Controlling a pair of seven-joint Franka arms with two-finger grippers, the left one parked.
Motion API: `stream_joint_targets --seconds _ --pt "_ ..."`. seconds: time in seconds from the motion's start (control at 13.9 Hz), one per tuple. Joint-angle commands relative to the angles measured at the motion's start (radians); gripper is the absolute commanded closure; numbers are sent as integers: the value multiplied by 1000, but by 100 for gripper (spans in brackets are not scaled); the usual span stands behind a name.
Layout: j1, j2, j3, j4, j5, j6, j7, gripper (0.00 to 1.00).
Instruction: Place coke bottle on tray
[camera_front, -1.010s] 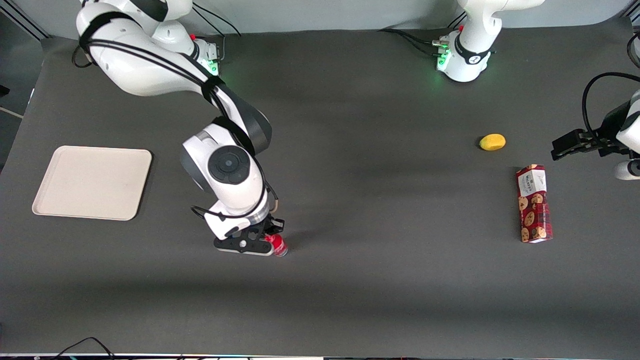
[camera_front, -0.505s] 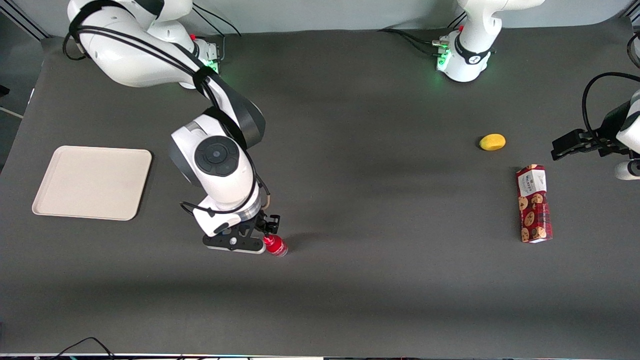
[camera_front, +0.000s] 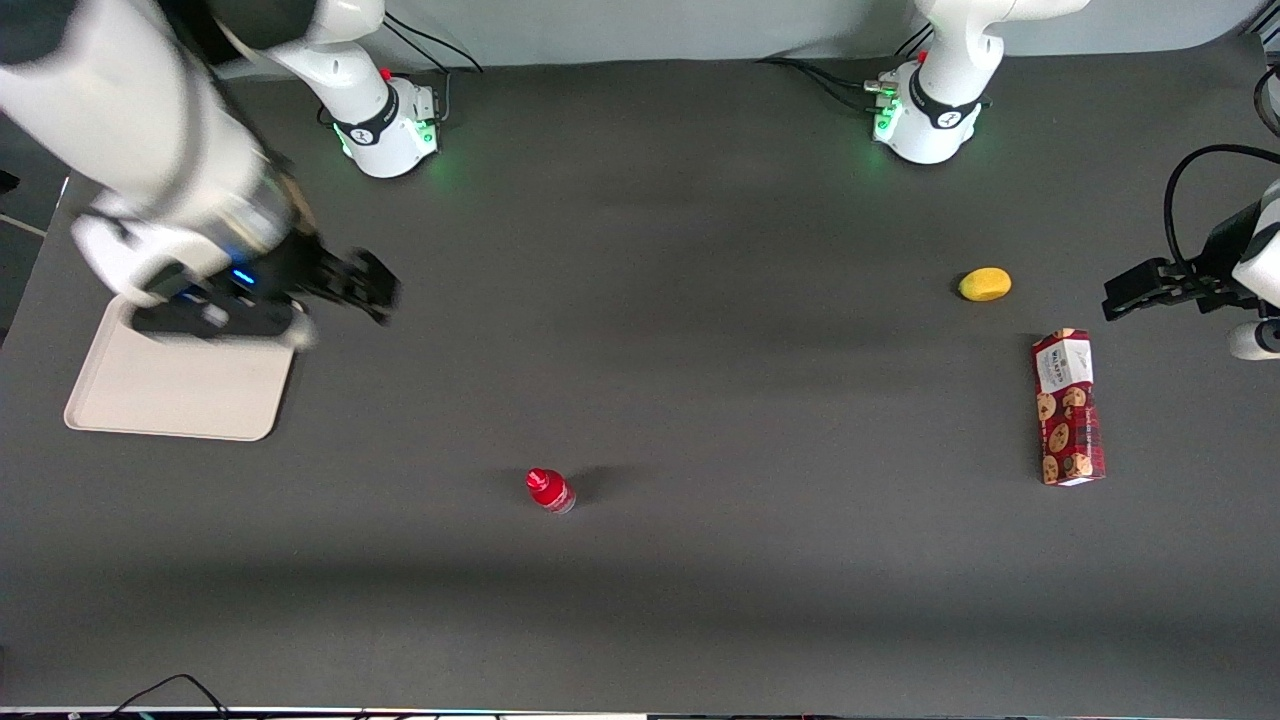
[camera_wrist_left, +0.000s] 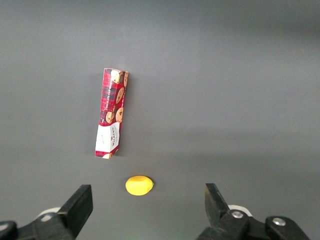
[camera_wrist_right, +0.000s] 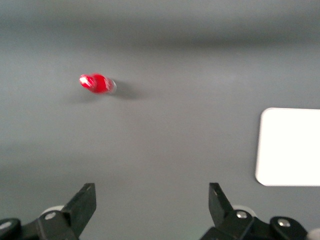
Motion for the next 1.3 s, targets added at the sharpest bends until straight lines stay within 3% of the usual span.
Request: stream_joint_targets --seconds 0.0,0.29,0.72,0.79,0.94,1.15,1.23 --pt "-7 -275 -224 -285 137 2 -209 0" --pt "-7 -482 -393 -520 137 23 -398 0" --pt "0 -520 -389 -553 137 25 -403 0" --pt "3 -492 -374 -509 145 25 -388 0" --pt "3 -361 -244 -350 153 20 -330 0" --pt "5 -59 -6 -100 146 31 -31 0" --pt "14 50 34 -20 140 40 34 0"
